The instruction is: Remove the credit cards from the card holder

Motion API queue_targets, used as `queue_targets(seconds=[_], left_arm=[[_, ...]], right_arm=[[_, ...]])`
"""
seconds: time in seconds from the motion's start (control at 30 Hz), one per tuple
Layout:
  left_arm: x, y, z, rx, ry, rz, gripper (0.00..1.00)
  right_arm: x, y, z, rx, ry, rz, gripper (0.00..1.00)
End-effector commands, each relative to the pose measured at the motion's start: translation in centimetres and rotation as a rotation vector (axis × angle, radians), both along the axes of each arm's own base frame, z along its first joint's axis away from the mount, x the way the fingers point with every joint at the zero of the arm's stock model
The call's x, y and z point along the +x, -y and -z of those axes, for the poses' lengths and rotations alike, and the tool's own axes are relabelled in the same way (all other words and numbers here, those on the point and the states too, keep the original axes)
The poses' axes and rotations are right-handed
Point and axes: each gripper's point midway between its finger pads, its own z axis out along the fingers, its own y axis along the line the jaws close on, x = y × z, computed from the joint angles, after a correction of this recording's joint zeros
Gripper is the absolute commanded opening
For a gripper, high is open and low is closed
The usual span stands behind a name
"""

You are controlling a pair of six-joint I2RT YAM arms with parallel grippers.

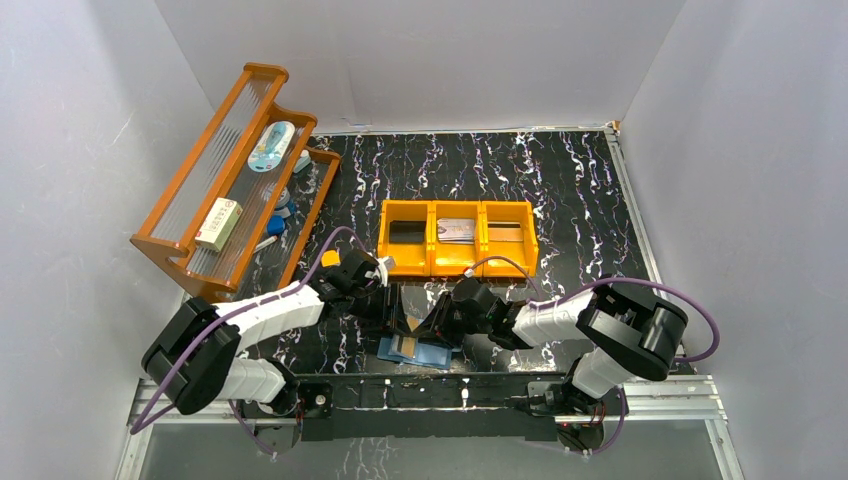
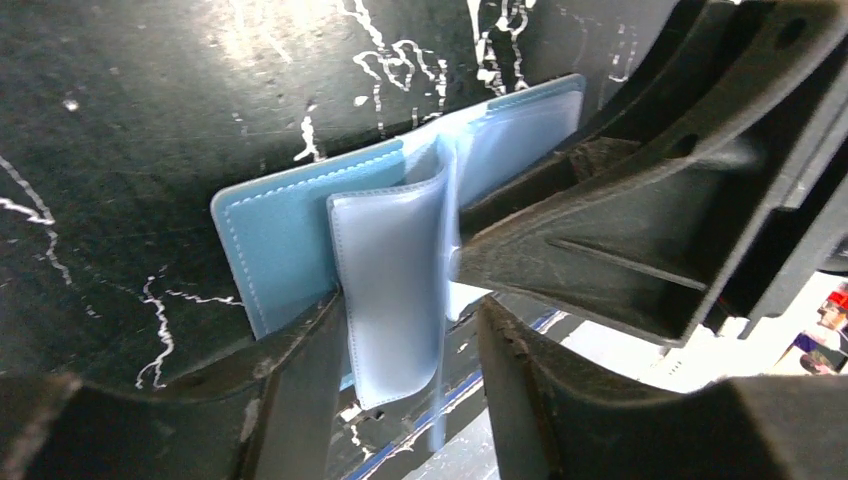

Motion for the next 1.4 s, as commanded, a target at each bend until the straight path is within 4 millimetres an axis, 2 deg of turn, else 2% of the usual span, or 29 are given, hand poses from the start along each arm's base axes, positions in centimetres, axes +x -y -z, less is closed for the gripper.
queue_targets(seconds=[0.0, 0.3, 0.47, 0.6, 0.73, 0.97, 1.2, 1.3, 1.37], left_arm=[[-0.3, 1.5, -2.2, -0.102, 0.021, 0.043, 0.44], [-0.3, 0.3, -1.5, -0.036, 0.021, 0.014, 0.37], [0.3, 0.2, -2.5, -0.024, 0.06, 0.013, 0.39], [0.7, 0.5, -3.8, -0.041, 0.092, 0.022, 0.37], [0.7, 0.1, -3.5, -0.018, 0.091, 0.027, 0.37], [1.3, -2.3, -2.0, 0.139, 0.103, -0.018, 0.54], [1.0, -1.7, -2.0, 0.115, 0.087, 0.005, 0.5], [0.7, -1.1, -1.9, 0.072, 0.074, 0.012, 0.47], [0.6, -0.9, -1.9, 0.053, 0.066, 0.014, 0.46]], right_arm=[[-1.5, 2.8, 4.0, -0.17, -0.071, -0.01, 0.38], [-1.2, 3.1, 3.5, -0.165, -0.051, 0.005, 0.39], [-1.1, 3.1, 3.2, -0.155, -0.043, 0.007, 0.39], [-1.2, 2.9, 3.2, -0.15, -0.046, 0.0, 0.39], [-1.0, 2.5, 2.7, -0.126, -0.032, -0.007, 0.39], [0.0, 0.9, -0.7, -0.044, 0.066, -0.042, 0.41], [1.4, -0.6, -5.2, 0.01, 0.192, -0.079, 0.42], [1.6, -1.0, -6.2, 0.041, 0.216, -0.077, 0.4], [1.7, -1.1, -6.1, 0.044, 0.214, -0.073, 0.4]])
